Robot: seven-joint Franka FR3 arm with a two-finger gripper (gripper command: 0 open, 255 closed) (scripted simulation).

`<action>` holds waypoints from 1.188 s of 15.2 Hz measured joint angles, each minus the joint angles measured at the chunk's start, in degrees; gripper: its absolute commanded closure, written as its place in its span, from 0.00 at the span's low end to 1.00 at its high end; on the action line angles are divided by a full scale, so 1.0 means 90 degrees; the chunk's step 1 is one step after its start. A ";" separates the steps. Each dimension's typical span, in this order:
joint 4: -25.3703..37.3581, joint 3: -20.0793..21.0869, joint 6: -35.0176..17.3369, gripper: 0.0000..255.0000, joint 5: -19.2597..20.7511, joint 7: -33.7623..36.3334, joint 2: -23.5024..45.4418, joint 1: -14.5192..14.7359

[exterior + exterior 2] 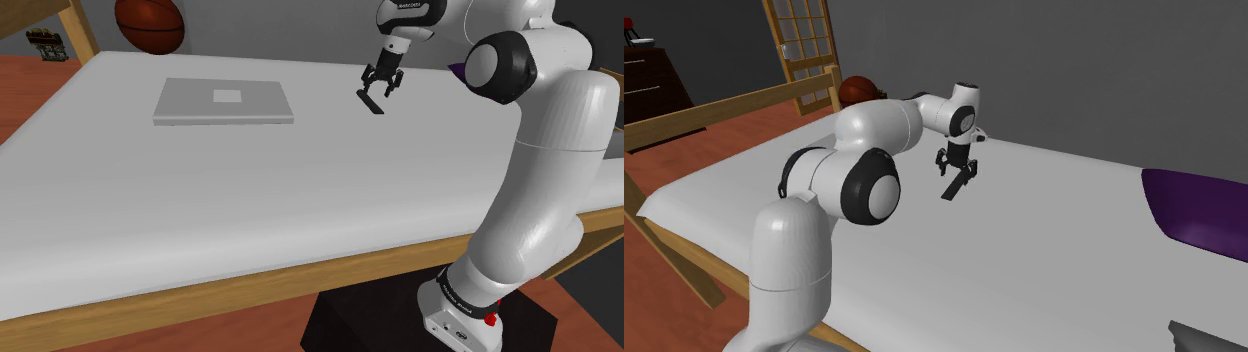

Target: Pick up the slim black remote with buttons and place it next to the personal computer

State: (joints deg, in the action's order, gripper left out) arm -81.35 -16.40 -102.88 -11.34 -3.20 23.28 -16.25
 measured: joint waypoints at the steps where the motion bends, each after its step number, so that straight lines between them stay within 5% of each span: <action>1: -0.0031 0.0002 -0.0054 0.00 -0.0009 0.0000 0.0026 -0.0002; 12: -0.0403 0.0021 -0.0501 0.00 -0.0048 -0.0035 0.0106 0.0023; 13: -0.0403 0.0021 -0.0501 1.00 -0.0048 -0.0035 0.0106 0.0023; 18: -0.0407 0.0010 -0.0514 1.00 -0.0039 -0.0029 0.0089 0.0020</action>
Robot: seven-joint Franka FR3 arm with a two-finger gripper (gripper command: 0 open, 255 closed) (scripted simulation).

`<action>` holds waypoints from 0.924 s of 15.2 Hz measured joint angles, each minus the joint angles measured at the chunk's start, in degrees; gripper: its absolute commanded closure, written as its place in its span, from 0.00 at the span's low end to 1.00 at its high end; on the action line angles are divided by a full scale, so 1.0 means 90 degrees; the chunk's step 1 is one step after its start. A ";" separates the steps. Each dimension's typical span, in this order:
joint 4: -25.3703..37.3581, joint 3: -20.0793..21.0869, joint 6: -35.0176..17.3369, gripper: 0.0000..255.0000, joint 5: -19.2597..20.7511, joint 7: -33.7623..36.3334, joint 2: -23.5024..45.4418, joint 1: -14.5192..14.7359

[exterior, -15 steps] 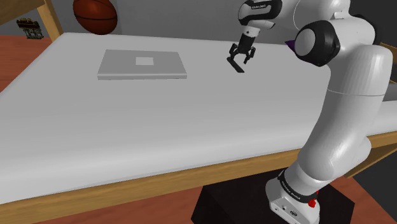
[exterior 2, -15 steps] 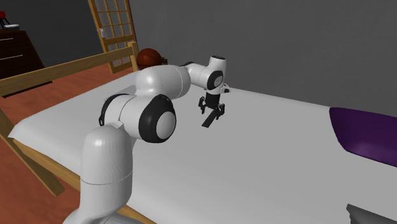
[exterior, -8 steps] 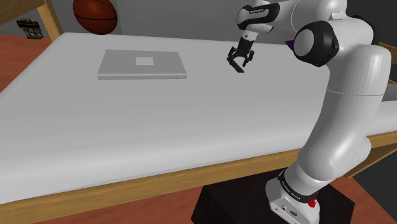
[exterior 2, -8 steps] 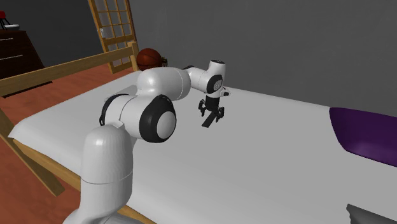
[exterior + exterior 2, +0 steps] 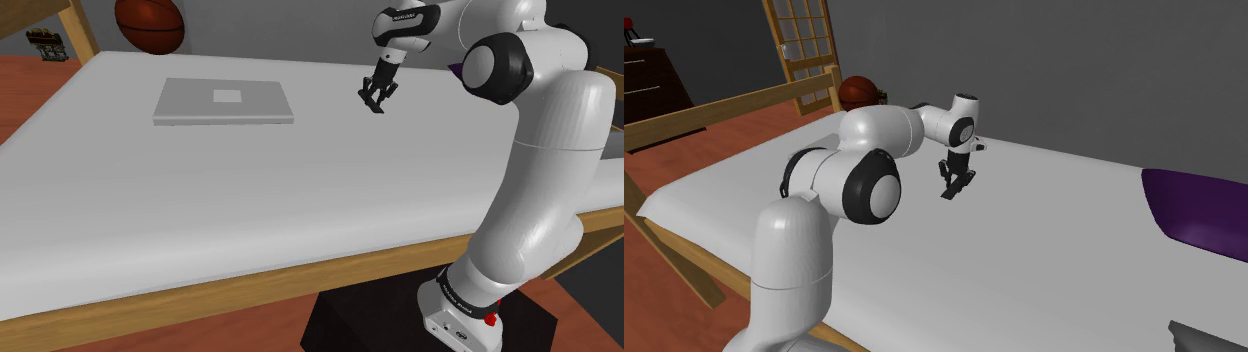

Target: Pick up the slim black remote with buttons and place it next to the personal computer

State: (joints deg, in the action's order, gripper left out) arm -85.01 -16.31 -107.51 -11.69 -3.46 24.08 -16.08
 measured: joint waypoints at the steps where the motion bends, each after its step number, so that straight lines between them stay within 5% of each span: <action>1: -0.0003 -0.0001 -0.0004 1.00 0.0001 0.0002 -0.0002 0.0001; 14: 0.0613 -0.0012 0.0667 1.00 0.0030 0.0067 -0.0038 -0.0036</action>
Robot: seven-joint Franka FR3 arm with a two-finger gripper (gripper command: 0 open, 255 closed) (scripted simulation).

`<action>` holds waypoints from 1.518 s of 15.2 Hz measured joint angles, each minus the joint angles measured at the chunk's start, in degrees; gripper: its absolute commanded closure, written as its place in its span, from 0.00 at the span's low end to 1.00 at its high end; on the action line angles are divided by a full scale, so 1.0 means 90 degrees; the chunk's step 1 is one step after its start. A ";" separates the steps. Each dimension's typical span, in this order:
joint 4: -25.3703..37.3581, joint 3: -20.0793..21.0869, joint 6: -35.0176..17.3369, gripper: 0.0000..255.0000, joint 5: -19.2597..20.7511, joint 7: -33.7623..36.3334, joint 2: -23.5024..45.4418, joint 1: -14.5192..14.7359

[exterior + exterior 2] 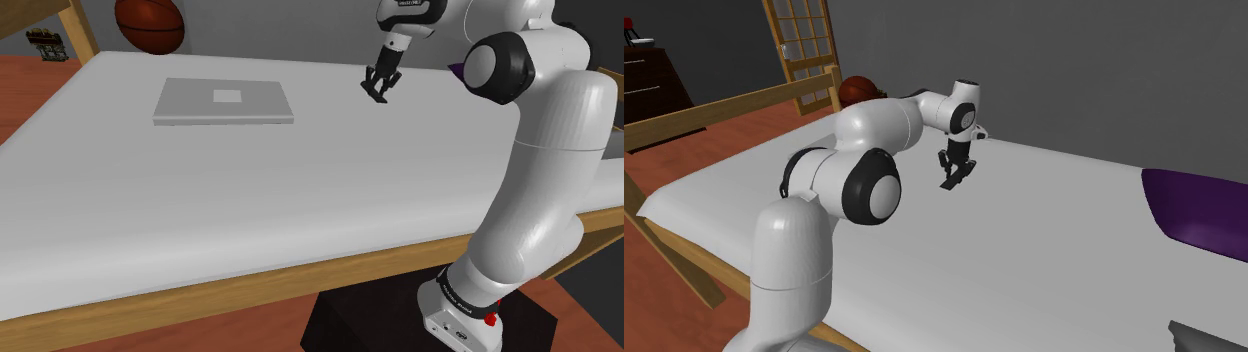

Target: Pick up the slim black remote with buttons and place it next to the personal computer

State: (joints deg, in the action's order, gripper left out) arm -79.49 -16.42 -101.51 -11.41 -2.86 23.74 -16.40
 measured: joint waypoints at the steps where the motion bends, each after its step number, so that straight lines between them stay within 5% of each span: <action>1: 0.0079 -0.0003 0.0076 1.00 0.0001 0.0003 0.0003 -0.0010; 10: 0.0927 -0.0013 0.0859 1.00 0.0003 0.0086 0.0063 -0.0080; 23: -0.1622 0.0464 -0.0006 1.00 0.0562 0.1679 -0.1835 0.1231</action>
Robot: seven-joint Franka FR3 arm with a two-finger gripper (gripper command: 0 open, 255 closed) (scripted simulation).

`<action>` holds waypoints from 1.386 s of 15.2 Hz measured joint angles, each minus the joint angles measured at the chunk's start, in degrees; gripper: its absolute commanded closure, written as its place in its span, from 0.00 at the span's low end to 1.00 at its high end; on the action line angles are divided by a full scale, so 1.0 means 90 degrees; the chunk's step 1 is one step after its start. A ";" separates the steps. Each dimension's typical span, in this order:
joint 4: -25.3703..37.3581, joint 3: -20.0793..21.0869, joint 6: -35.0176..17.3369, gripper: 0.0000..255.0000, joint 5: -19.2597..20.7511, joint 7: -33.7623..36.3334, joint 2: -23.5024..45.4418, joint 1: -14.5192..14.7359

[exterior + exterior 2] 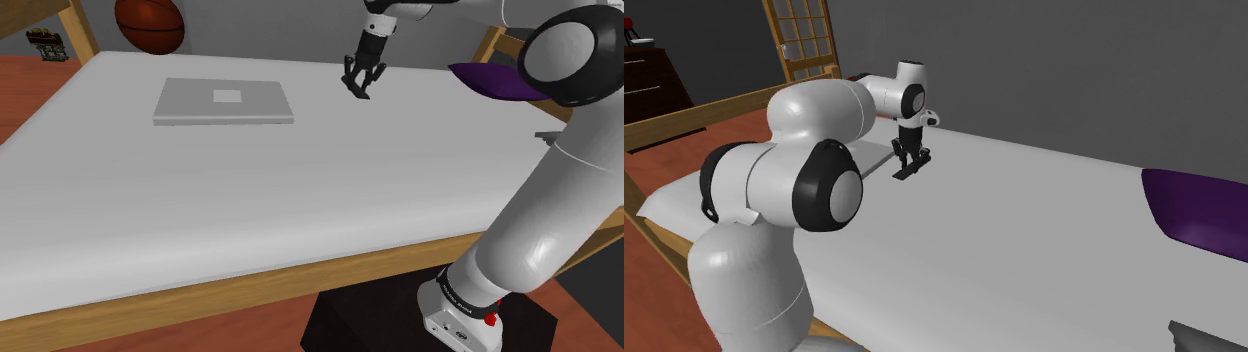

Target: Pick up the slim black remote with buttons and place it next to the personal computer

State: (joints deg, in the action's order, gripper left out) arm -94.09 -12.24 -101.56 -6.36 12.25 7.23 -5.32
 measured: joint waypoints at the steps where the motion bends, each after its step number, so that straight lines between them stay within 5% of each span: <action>1: -0.0112 0.0055 -0.0041 1.00 0.0025 0.0134 -0.0085 0.0079; 14: -0.1259 0.0985 -0.0459 1.00 0.0225 0.2093 -0.0982 0.1102; 21: -0.1283 0.1454 -0.0559 1.00 0.0247 0.3000 -0.0975 0.1541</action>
State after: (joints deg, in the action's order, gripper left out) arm -105.64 0.84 -106.59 -4.13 39.26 -1.55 8.55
